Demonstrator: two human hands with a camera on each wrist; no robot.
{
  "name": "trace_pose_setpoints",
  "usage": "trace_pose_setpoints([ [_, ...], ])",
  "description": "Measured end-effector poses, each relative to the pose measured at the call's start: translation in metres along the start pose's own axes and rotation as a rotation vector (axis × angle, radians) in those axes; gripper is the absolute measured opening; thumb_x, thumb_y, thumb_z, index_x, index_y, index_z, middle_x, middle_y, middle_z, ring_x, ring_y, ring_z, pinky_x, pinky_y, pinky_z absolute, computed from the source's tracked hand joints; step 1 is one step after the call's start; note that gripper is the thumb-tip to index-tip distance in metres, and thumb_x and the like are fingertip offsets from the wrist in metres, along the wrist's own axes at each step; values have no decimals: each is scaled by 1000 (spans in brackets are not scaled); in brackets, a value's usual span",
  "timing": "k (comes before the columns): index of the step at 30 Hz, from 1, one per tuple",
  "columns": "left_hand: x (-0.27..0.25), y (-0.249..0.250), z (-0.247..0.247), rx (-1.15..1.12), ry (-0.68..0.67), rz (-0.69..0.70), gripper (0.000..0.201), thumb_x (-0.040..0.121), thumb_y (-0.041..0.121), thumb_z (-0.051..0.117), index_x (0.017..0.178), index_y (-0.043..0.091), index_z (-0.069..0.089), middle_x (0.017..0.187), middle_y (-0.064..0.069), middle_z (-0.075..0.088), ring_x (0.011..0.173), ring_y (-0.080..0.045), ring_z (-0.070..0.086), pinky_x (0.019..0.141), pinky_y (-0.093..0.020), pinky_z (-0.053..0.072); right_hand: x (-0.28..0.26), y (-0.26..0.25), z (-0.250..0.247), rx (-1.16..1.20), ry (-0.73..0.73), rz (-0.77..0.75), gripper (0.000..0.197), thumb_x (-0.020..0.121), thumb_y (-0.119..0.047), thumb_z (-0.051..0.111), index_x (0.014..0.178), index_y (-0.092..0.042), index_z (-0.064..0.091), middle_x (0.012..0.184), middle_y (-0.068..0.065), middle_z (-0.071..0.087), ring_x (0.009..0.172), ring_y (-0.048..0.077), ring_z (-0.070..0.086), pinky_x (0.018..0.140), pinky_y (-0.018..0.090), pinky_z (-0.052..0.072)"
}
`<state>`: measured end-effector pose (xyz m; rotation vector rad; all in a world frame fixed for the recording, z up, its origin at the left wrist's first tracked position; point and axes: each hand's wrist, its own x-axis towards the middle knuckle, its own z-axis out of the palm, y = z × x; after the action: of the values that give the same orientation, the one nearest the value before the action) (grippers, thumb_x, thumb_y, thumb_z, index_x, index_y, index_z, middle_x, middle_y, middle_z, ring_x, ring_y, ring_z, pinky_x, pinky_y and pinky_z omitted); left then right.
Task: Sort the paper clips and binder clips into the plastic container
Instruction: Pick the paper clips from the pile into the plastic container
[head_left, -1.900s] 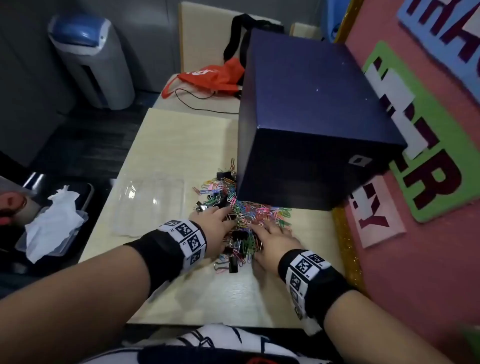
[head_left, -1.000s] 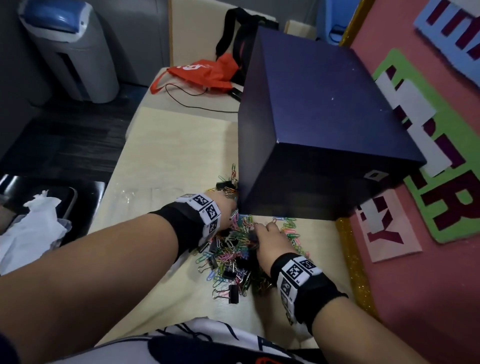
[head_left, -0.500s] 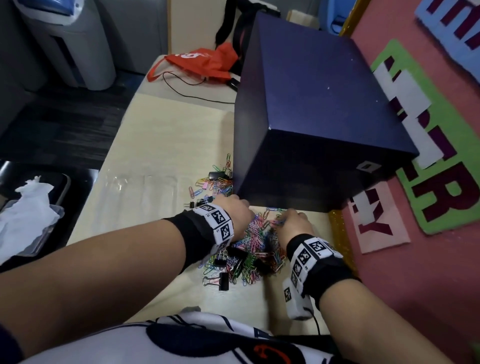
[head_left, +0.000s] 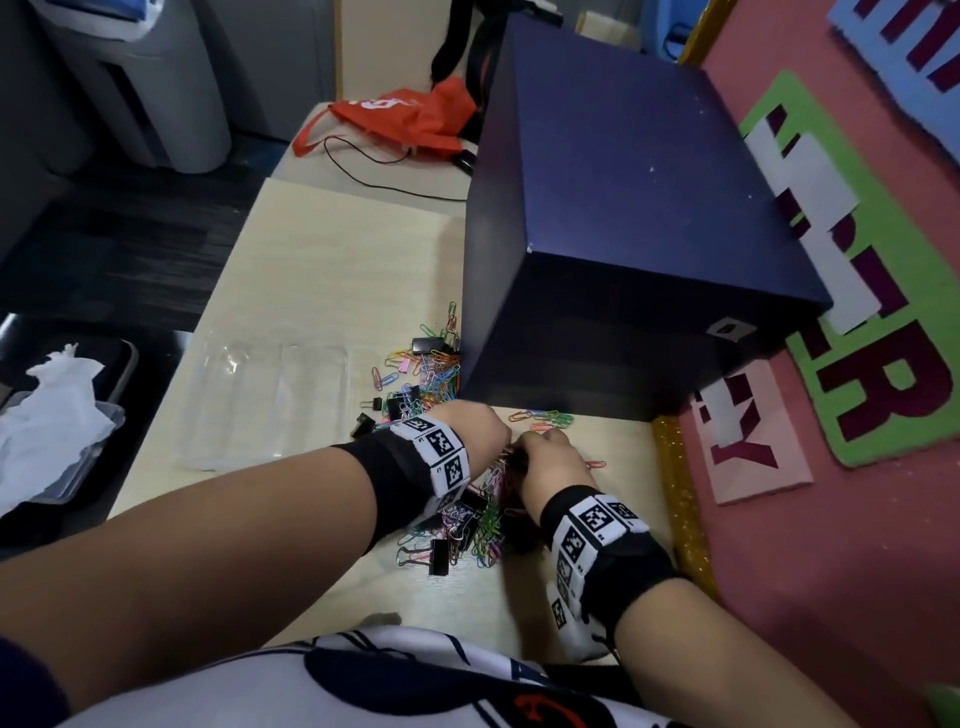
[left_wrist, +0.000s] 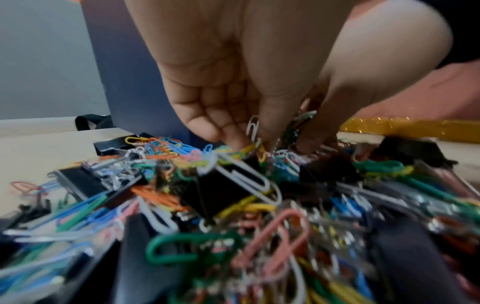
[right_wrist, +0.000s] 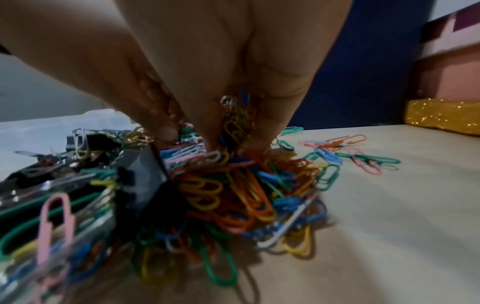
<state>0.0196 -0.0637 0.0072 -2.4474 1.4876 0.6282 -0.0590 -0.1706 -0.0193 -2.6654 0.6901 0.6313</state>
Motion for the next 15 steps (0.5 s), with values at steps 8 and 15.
trace_pose_setpoints([
  [8,-23,-37,-23,-324,229,-174,16,93,21,55,104,15,64,98,-6,67,93,-25,62,75,-32,49,5,-17,-18,-27,39,78,31,90,-14,52,120,-15,58,124,11,54,111,28,57,90,31,46],
  [15,-84,-114,-28,-582,454,-400,16,84,27,71,96,18,70,86,2,70,87,-16,64,75,-23,45,4,-45,-18,-38,93,60,35,92,-15,57,127,-12,53,132,12,45,118,29,51,93,32,45],
])
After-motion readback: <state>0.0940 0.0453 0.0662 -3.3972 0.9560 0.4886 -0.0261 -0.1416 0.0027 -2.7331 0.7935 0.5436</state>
